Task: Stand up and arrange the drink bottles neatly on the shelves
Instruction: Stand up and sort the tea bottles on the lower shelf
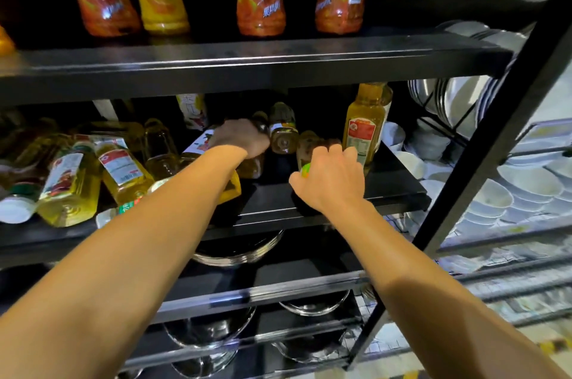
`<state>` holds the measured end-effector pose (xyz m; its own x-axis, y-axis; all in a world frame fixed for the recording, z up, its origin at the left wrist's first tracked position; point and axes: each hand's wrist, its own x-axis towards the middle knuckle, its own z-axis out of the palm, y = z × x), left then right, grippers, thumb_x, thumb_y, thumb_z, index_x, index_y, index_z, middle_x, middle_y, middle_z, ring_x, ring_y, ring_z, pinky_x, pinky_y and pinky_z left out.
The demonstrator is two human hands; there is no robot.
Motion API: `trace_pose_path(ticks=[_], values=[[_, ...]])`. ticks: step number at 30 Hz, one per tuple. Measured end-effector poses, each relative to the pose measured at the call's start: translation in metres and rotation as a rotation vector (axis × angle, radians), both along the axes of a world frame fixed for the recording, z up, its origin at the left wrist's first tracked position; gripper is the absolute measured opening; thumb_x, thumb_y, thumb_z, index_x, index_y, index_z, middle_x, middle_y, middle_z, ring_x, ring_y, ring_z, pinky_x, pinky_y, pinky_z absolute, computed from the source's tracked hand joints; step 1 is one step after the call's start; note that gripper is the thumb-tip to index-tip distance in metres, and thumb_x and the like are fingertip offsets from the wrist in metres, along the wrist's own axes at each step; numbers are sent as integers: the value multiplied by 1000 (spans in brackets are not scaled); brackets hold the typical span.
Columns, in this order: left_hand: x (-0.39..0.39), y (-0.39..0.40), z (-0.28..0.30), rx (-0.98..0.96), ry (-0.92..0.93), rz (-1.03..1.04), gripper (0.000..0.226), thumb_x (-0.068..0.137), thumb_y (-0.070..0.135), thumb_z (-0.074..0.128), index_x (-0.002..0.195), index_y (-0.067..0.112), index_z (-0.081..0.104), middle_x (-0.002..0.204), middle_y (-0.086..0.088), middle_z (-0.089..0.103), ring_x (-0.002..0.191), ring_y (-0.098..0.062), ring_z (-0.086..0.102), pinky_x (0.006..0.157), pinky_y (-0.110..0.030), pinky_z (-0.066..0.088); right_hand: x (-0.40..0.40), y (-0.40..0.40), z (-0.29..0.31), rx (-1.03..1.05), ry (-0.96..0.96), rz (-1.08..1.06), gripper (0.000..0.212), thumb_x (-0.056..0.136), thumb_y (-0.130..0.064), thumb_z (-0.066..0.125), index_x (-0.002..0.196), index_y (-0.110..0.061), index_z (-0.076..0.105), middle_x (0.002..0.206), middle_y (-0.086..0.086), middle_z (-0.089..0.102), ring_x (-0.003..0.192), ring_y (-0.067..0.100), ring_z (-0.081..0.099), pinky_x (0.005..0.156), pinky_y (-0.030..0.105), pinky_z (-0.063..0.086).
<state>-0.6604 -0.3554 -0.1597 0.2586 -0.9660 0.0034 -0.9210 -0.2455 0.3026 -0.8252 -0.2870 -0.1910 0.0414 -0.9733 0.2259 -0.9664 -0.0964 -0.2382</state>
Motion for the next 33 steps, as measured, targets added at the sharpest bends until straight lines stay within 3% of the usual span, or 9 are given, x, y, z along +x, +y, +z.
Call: trace_pose_path(ticks=[6, 8, 11, 14, 18, 22, 27, 30, 33], values=[[-9, 7, -3, 122, -39, -16, 86, 79, 64, 62, 142, 10, 43, 140, -14, 52, 122, -34, 54, 95, -39, 48, 3, -11, 5, 185, -94, -33, 52, 92, -51, 53, 124, -10, 53, 127, 14, 54, 114, 39, 51, 76, 40, 39], [-13, 9, -9, 122, -25, -19, 93, 80, 58, 66, 148, 7, 30, 144, -16, 48, 128, -35, 50, 100, -40, 46, 0, -9, 6, 206, -95, -38, 52, 93, -49, 52, 128, -10, 49, 128, 14, 53, 114, 38, 52, 76, 40, 39], [-9, 12, -6, 47, 54, 31, 76, 89, 48, 60, 145, 5, 34, 144, -18, 47, 129, -38, 48, 101, -42, 43, -5, -5, 10, 252, -55, -42, 57, 90, -51, 54, 129, -11, 45, 128, 13, 54, 113, 37, 53, 76, 39, 39], [-5, 18, 2, -39, 77, 62, 63, 92, 56, 50, 132, 6, 51, 137, -19, 54, 123, -40, 52, 101, -49, 45, -7, -4, 15, 284, -16, -35, 61, 88, -54, 57, 130, -11, 44, 128, 12, 54, 115, 36, 53, 76, 39, 39], [-8, 40, 18, -114, -78, 54, 51, 94, 51, 49, 122, 9, 57, 125, -17, 59, 113, -41, 57, 83, -39, 46, -10, -3, 16, 271, -37, -59, 66, 87, -57, 55, 133, -11, 44, 128, 12, 55, 115, 36, 53, 78, 39, 40], [-5, 68, 25, -161, -51, 40, 48, 96, 47, 46, 126, 11, 53, 127, -16, 56, 112, -37, 54, 80, -38, 39, -12, -5, 14, 258, -83, -88, 68, 86, -60, 53, 132, -10, 46, 126, 12, 56, 112, 36, 55, 78, 39, 41], [0, 108, 23, -244, 448, 11, 29, 94, 37, 50, 84, 11, 58, 84, -4, 59, 74, -19, 53, 62, -32, 40, -23, 0, 8, 260, -328, -84, 60, 87, -56, 54, 126, -11, 48, 121, 12, 56, 105, 34, 54, 75, 36, 41], [-2, 134, 11, -235, 998, 13, 16, 91, 23, 54, 83, 12, 63, 73, -3, 61, 70, -21, 57, 68, -33, 47, -32, 16, -4, 290, -671, -29, 50, 84, -50, 59, 123, -19, 50, 114, 4, 56, 103, 27, 57, 85, 41, 50], [-3, 153, -15, -188, 1411, -76, 12, 93, 13, 55, 95, 13, 67, 89, -6, 68, 83, -24, 63, 80, -43, 51, -40, 39, -18, 358, -1089, -7, 54, 82, -40, 66, 130, -22, 49, 119, 0, 61, 97, 19, 67, 80, 40, 59]])
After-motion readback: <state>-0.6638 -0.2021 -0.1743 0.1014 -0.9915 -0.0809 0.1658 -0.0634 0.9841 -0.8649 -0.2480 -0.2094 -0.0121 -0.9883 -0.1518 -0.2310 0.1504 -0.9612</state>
